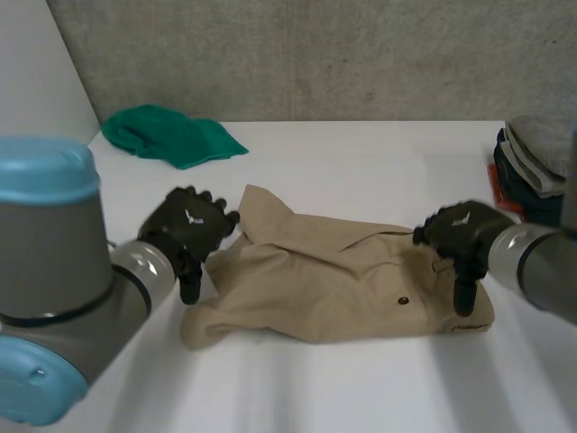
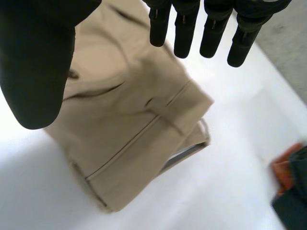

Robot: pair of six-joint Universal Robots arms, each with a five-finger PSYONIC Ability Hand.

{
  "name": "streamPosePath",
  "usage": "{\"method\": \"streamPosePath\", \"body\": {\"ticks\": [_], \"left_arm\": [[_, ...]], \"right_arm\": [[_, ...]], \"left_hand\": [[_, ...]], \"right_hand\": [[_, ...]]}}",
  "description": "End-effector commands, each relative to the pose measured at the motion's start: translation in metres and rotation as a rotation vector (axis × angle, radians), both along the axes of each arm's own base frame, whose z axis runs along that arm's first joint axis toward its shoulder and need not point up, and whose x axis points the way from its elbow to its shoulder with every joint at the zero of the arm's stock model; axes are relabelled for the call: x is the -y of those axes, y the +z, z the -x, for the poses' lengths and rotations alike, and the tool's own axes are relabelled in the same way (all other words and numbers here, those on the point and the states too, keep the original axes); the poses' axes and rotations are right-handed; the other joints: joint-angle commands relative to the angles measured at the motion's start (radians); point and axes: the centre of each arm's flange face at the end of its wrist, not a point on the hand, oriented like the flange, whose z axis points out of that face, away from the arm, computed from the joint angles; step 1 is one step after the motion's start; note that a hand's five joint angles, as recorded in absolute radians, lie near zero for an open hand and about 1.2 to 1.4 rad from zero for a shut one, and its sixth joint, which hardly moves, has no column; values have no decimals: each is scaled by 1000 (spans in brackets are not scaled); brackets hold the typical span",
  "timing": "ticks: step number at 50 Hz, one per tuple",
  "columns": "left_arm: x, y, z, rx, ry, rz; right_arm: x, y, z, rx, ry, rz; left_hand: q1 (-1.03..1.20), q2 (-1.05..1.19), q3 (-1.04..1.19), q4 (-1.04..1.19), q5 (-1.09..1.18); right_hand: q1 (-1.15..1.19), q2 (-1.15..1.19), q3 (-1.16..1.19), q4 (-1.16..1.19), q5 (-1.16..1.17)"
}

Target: Fold the laundry.

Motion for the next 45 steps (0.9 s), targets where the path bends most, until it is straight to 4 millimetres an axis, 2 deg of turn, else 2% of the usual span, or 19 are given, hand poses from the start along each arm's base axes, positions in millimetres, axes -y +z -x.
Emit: {"method": "streamPosePath", "body": {"ticks": [1, 4, 7, 12, 15, 22, 26, 27, 29, 30, 31, 33, 36, 37, 39, 40, 43, 44, 45], "left_arm": [[14, 63, 11, -175, -33, 92], [30, 54, 18, -184, -30, 51], [53, 32, 23, -162, 1, -40], [80, -18, 28, -97, 43, -226], [86, -42, 31, -70, 35, -308], [95, -69, 38, -38, 39, -341], [106, -80, 44, -35, 52, -302], [108, -84, 48, -30, 51, -294], [110, -88, 50, -26, 51, -288], [112, -89, 53, -26, 51, -274], [116, -86, 56, -28, 46, -247], [122, -76, 59, -29, 42, -189], [147, -16, 61, -95, 66, 57], [161, 24, 57, -171, 94, 213], [169, 69, 55, -269, 111, 378], [170, 113, 53, -375, 117, 535], [164, 168, 48, -510, 108, 727], [159, 193, 45, -572, 99, 818], [157, 202, 43, -596, 94, 856]], "right_arm": [[13, 43, -6, 108, -17, 78], [28, 28, -15, 92, 4, 54], [39, 10, -20, 60, 16, 31], [69, -29, -26, 16, 32, 54], [79, -45, -28, 19, 39, 80], [100, -76, -34, 20, 69, 169], [109, -86, -34, 20, 72, 198], [112, -87, -34, 25, 70, 208], [116, -88, -34, 29, 66, 217], [120, -84, -34, 40, 59, 235], [124, -78, -35, 59, 50, 259], [130, -66, -37, 91, 46, 305], [145, -24, -45, 193, 38, 470], [152, 3, -51, 255, 37, 576], [157, 33, -58, 334, 41, 699], [160, 66, -64, 413, 41, 827], [161, 114, -67, 519, 30, 1015], [160, 142, -63, 578, 13, 1122], [159, 155, -62, 608, 8, 1167]], "left_hand": [[-12, -32, -32, -21, -45], [-12, -32, -32, -21, -45], [-12, -32, -32, -21, -45], [-12, -32, -32, -21, -45], [30, 10, 10, 20, -3], [173, 153, 154, 164, 141], [352, 332, 332, 343, 320], [591, 571, 571, 582, 558], [915, 895, 895, 905, 882], [1207, 1187, 1187, 1197, 1174], [1210, 1190, 1190, 1200, 1177], [1210, 1190, 1190, 1200, 1177], [1210, 1190, 1190, 1200, 1177], [1210, 1190, 1190, 1200, 1177], [1210, 1190, 1190, 1200, 1177], [1210, 1190, 1190, 1200, 1177], [1210, 1190, 1190, 1200, 1177], [1210, 1190, 1190, 1200, 1177], [1210, 1190, 1190, 1200, 1177]], "right_hand": [[-98, -96, -68, -77, -49], [-92, -90, -62, -72, -44], [-71, -70, -42, -51, -23], [55, 56, 84, 75, 103], [105, 106, 134, 125, 153], [172, 174, 202, 193, 221], [327, 329, 357, 348, 376], [572, 574, 602, 592, 620], [855, 857, 885, 875, 903], [1092, 1094, 1122, 1113, 1140], [1095, 1096, 1124, 1115, 1143], [1095, 1096, 1124, 1115, 1143], [1095, 1096, 1124, 1115, 1143], [1095, 1096, 1124, 1115, 1143], [1095, 1096, 1124, 1115, 1143], [1095, 1096, 1124, 1115, 1143], [1095, 1096, 1124, 1115, 1143], [1095, 1096, 1124, 1115, 1143], [1095, 1096, 1124, 1115, 1143]]}}
